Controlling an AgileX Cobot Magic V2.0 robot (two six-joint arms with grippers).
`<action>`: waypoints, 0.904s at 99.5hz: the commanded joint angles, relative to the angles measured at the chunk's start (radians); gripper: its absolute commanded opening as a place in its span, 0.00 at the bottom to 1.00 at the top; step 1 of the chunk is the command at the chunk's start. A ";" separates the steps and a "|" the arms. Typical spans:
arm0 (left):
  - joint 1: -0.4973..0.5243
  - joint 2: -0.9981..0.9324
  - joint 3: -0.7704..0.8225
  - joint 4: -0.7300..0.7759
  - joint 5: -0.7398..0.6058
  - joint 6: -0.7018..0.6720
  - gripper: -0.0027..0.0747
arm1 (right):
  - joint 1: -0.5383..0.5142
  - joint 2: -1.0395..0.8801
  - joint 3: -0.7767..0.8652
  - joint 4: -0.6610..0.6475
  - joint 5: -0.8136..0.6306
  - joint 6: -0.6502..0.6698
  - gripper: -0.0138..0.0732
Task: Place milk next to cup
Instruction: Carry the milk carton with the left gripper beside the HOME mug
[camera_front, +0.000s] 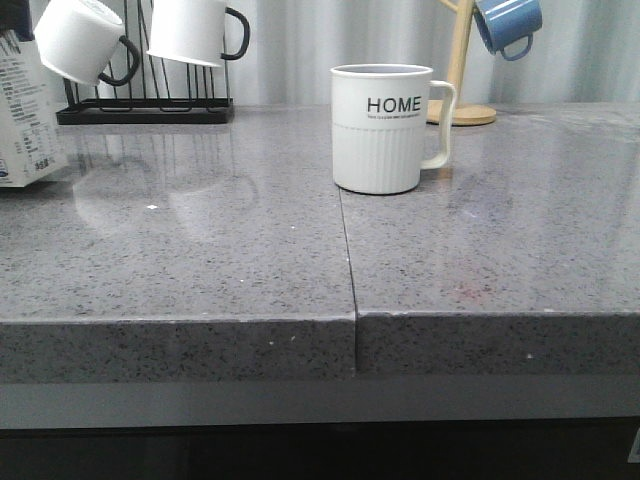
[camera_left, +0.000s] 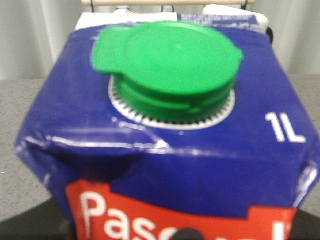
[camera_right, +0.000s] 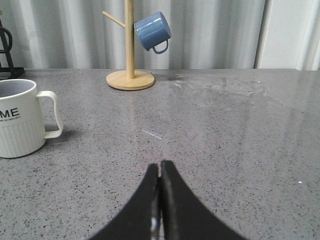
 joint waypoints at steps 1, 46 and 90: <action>-0.049 -0.083 -0.069 -0.052 -0.186 0.053 0.19 | -0.006 0.009 -0.024 -0.009 -0.082 0.001 0.02; -0.349 -0.021 -0.230 -0.383 -0.191 0.343 0.19 | -0.006 0.009 -0.024 -0.009 -0.082 0.001 0.02; -0.529 0.122 -0.309 -0.596 -0.348 0.475 0.19 | -0.006 0.009 -0.024 -0.009 -0.082 0.001 0.02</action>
